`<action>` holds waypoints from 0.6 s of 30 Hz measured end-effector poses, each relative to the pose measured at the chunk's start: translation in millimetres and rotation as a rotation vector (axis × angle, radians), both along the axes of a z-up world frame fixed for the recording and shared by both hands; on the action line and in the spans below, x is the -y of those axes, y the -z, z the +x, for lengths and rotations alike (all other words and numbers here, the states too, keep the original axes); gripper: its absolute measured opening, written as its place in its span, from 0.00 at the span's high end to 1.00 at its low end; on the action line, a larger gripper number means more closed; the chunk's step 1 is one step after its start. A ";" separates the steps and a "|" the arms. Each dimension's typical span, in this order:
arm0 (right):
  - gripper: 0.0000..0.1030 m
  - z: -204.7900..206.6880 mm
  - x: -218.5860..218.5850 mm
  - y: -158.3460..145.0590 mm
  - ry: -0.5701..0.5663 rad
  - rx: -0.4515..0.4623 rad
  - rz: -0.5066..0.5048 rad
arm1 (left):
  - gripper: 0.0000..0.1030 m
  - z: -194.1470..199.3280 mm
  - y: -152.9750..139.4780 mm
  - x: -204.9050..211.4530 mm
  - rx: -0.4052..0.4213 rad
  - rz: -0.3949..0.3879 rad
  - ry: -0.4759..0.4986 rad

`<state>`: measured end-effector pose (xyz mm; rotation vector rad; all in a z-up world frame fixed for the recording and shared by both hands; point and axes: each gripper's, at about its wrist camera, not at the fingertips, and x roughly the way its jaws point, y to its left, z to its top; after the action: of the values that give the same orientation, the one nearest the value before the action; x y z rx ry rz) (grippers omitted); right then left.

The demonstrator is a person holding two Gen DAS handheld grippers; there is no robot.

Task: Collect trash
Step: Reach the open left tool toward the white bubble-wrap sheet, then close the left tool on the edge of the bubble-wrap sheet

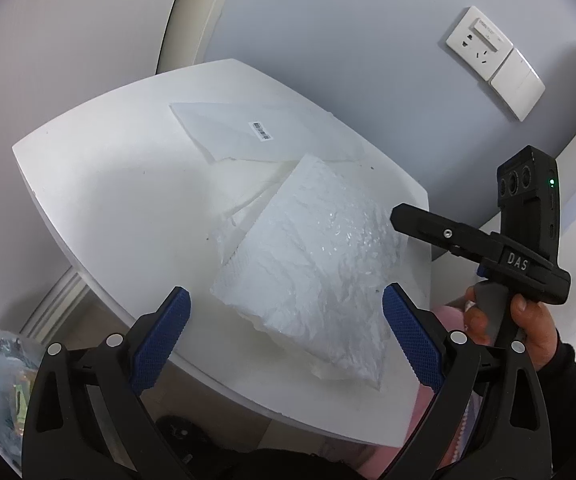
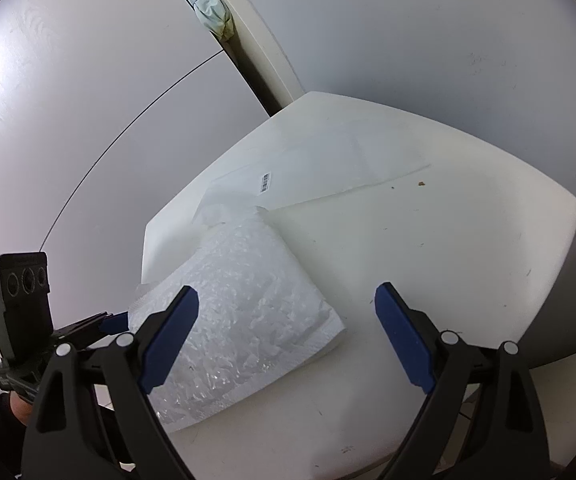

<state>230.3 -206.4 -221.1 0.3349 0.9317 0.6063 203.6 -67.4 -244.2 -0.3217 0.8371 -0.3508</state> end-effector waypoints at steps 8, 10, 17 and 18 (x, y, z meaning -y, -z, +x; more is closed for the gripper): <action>0.26 -3.1 -6.8 1.4 -0.029 0.004 -0.006 | 0.19 -0.6 1.6 -6.0 0.014 -0.042 -0.030; 0.32 -4.9 -9.5 2.2 -0.035 0.008 -0.006 | 0.25 -0.1 2.5 -5.8 0.012 -0.040 -0.029; 0.44 -11.3 -13.5 3.5 -0.046 0.009 -0.005 | 0.39 2.2 4.9 -0.1 0.011 -0.046 -0.015; 0.44 -12.0 -13.4 3.8 -0.046 0.011 -0.002 | 0.43 2.4 5.1 0.4 0.011 -0.048 -0.014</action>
<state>218.3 -193.0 -225.0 0.3094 0.9315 0.6485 206.0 -67.7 -249.3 -0.3696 0.8165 -0.3596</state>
